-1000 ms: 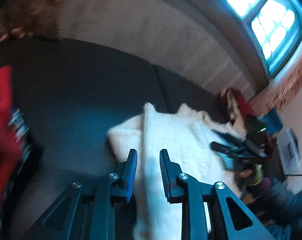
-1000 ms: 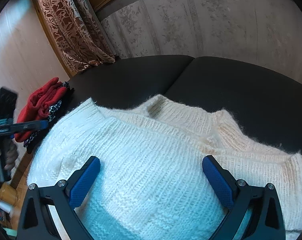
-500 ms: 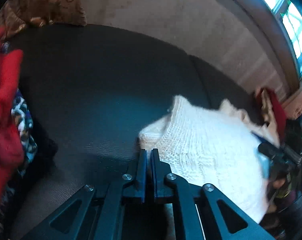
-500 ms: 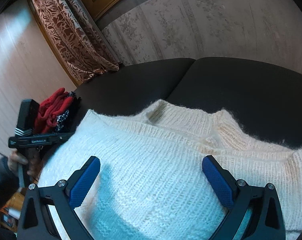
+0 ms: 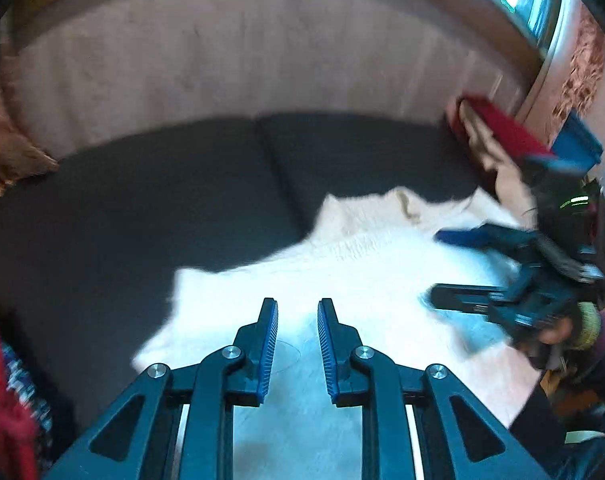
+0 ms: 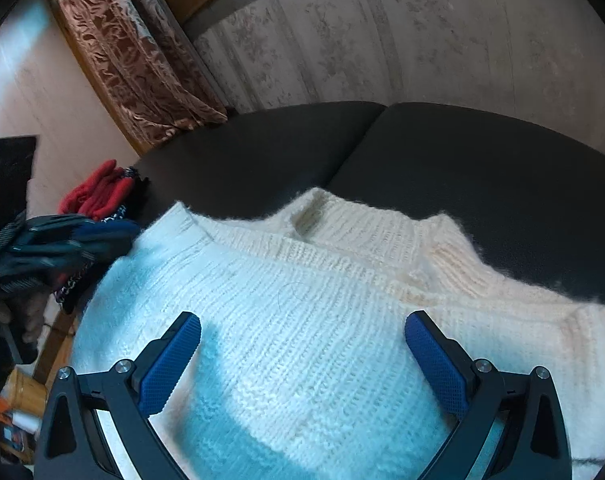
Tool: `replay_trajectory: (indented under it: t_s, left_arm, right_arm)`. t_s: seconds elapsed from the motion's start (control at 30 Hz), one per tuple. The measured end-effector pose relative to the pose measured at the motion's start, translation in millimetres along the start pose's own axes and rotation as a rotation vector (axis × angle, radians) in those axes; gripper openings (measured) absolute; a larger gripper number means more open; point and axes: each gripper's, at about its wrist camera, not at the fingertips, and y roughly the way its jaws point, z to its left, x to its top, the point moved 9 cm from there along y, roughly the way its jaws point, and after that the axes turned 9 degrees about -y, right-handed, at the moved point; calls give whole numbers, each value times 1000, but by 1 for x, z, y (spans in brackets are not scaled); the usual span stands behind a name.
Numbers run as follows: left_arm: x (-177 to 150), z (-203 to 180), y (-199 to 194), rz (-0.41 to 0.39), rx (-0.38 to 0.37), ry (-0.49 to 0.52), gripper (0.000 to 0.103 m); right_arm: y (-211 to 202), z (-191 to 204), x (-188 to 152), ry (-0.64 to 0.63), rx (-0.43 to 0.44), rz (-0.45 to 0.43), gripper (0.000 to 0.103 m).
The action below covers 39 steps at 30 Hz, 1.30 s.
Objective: Fold clothes
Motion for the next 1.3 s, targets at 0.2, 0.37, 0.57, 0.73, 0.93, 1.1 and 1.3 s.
replay_trajectory:
  t_s: [0.2,0.37,0.57,0.73,0.93,1.1,1.3]
  left_arm:
    - [-6,-4,19,31,34,31,29]
    - [-16,0,18,-15,48,-3,6]
    - [-4,-12,-7,-193,38,-86,3]
    - [18,-12,3,-266,60,-164,3]
    - [-1,8,34,-211,119,-182,4]
    - [-7,6,35,-203,108,-191,4]
    - [-30,7,27,-220,104,-166,7]
  right_arm:
    - [-39,-31,2,7,-147,-28,103]
    - [-27,-58,-19,55,-239,81,67]
    - [-29,-49,-15,-14,-306,62,10]
    - [-39,-51,3,-22,-364,13,8]
    - [-13,-65,-17,34,-374,27,8]
    - [-14,-61,-20,17,-391,28,9]
    - [-36,-45,-48,59,-299,-23,10]
